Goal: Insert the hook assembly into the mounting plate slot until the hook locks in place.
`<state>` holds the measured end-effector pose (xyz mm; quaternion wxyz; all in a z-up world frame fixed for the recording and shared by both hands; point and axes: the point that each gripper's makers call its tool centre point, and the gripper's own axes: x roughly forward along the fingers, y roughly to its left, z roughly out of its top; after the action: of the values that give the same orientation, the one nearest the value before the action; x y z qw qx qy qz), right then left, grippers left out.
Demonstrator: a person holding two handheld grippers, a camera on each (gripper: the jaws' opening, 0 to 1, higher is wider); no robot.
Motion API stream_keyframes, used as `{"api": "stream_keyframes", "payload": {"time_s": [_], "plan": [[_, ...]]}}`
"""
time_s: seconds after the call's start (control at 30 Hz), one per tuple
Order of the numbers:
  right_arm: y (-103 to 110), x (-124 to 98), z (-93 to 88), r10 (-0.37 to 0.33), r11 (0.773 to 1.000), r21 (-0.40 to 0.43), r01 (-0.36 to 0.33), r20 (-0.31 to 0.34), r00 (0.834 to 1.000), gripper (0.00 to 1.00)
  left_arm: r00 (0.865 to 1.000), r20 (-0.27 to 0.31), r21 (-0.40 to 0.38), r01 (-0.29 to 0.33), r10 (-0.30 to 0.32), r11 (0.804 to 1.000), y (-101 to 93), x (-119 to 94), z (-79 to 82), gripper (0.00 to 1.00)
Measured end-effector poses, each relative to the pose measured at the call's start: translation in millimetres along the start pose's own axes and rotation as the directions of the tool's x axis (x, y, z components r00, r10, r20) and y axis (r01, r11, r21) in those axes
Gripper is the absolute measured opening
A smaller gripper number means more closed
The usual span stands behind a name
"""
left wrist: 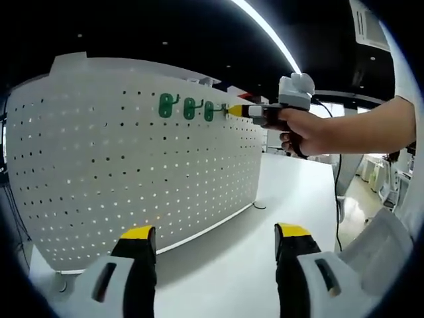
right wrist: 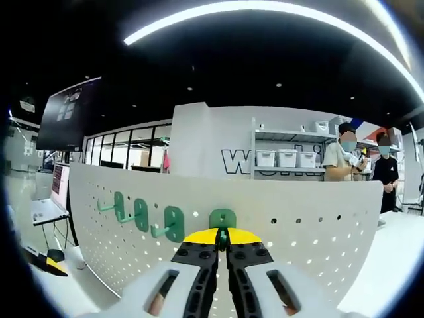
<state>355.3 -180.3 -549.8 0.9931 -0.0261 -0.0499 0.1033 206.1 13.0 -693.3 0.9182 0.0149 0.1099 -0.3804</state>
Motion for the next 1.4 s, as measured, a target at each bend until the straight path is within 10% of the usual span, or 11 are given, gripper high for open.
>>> {"api": "stream_keyframes", "payload": {"time_s": [1.4], "plan": [[3,6,-5.4,-0.166,0.984,-0.066,0.166,0.006,0.986,0.02,1.0,-0.009,0.002,-0.021,0.021,1.0,6.5,-7,-6.1,0.73]]}}
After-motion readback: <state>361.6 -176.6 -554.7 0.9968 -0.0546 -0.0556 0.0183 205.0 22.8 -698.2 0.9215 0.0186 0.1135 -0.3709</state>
